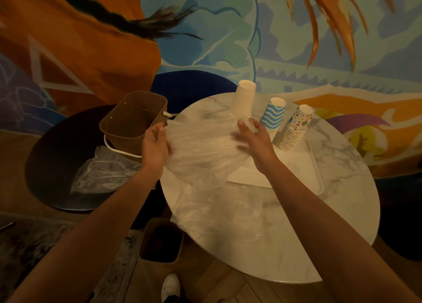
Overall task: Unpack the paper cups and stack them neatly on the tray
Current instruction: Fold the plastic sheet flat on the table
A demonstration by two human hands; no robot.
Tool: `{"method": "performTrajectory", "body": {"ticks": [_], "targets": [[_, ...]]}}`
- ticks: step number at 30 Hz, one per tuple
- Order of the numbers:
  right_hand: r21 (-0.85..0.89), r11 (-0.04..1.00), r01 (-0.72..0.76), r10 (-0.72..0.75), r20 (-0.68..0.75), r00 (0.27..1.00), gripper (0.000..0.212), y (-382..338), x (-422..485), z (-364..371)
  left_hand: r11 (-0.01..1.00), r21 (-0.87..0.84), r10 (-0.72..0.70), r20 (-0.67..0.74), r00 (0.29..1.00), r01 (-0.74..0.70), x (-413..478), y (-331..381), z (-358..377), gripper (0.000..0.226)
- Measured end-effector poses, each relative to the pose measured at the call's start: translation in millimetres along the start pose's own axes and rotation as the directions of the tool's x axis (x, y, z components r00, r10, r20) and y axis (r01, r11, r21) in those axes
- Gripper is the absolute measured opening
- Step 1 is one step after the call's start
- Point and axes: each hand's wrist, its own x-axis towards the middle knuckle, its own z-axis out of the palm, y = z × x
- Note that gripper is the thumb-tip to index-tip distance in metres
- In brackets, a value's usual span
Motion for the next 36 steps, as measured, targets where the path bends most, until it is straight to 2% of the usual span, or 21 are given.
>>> {"method": "performTrajectory", "body": {"ticks": [2, 3, 6, 10, 12, 14, 17, 19, 21, 23, 26, 28, 30, 32, 33, 35, 36], "targets": [[-0.038, 0.999, 0.002, 0.002, 0.118, 0.993, 0.062, 5.9, -2.8, -0.9, 1.000, 0.001, 0.004, -0.005, 1.000, -0.004, 2.6, -0.9, -1.7, 0.028], [-0.062, 0.998, 0.017, -0.009, 0.131, 0.991, 0.066, 8.4, -3.6, -0.9, 0.999, 0.025, 0.023, -0.014, 1.000, -0.022, 4.0, -1.3, -3.2, 0.027], [-0.102, 0.991, 0.083, -0.079, 0.043, 0.996, 0.072, 12.8, -1.3, -1.7, 0.991, 0.095, 0.095, -0.043, 0.995, -0.090, 11.8, -6.3, -8.3, 0.027], [-0.133, 0.960, 0.247, -0.253, -0.032, 0.967, 0.058, 12.5, 0.9, -5.8, 0.996, 0.038, 0.082, -0.065, 0.995, -0.079, 14.1, -6.9, -12.1, 0.038], [-0.176, 0.939, 0.295, -0.300, -0.002, 0.954, 0.049, 12.9, 0.8, -8.9, 0.994, -0.018, 0.104, 0.057, 0.993, -0.103, 9.6, -5.5, -15.5, 0.046], [-0.239, 0.925, 0.295, -0.298, 0.025, 0.954, 0.039, 14.9, 3.3, -13.4, 0.990, -0.078, 0.137, 0.257, 0.957, -0.121, 6.5, -6.0, -19.3, 0.056], [-0.322, 0.899, 0.297, -0.292, 0.066, 0.954, 0.038, 17.7, 6.0, -19.5, 0.982, 0.066, 0.133, 0.440, 0.888, -0.179, 4.6, -2.8, -23.2, 0.067], [-0.474, 0.806, 0.355, -0.336, 0.127, 0.933, 0.051, 17.9, 6.6, -23.3, 0.953, 0.216, 0.095, 0.451, 0.887, -0.212, 3.6, 1.4, -21.6, 0.065], [-0.652, 0.652, 0.387, -0.365, 0.177, 0.914, 0.053, 18.1, 8.0, -25.2, 0.925, 0.317, 0.050, 0.448, 0.893, -0.211, 6.2, 2.7, -19.6, 0.061], [-0.763, 0.510, 0.396, -0.404, 0.194, 0.894, 0.039, 20.0, 8.5, -26.5, 0.876, 0.428, 0.021, 0.423, 0.906, -0.220, 9.5, 2.3, -18.7, 0.055], [-0.804, 0.446, 0.394, -0.433, 0.191, 0.881, 0.018, 26.0, 8.1, -30.3, 0.729, 0.612, 0.049, 0.402, 0.914, -0.308, 12.9, -1.1, -17.3, 0.044], [-0.798, 0.469, 0.379, -0.448, 0.154, 0.880, 0.014, 30.8, 8.4, -33.2, 0.632, 0.683, 0.090, 0.406, 0.910, -0.367, 11.6, -2.0, -17.2, 0.033], [-0.723, 0.617, 0.311, -0.432, 0.018, 0.902, 0.018, 35.9, 11.4, -35.3, 0.639, 0.684, 0.100, 0.380, 0.920, -0.352, 12.0, -4.9, -17.6, 0.028], [-0.555, 0.806, 0.203, -0.326, -0.132, 0.936, 0.029, 37.4, 12.1, -33.3, 0.790, 0.551, 0.084, 0.339, 0.937, -0.270, 12.0, -8.6, -16.4, 0.025], [-0.467, 0.868, 0.168, -0.271, -0.162, 0.949, 0.035, 38.2, 10.9, -30.4, 0.866, 0.449, 0.070, 0.322, 0.944, -0.218, 8.9, -9.1, -13.5, 0.023], [-0.324, 0.933, 0.160, -0.231, -0.197, 0.953, 0.035, 41.7, 7.5, -22.2, 0.963, 0.261, -0.018, 0.280, 0.960, -0.058, 0.6, -11.2, -2.7, 0.025], [-0.285, 0.944, 0.168, -0.239, -0.233, 0.943, 0.031, 42.7, 4.3, -17.2, 0.981, 0.191, -0.079, 0.253, 0.964, 0.030, -3.3, -13.5, 3.5, 0.028]]}}
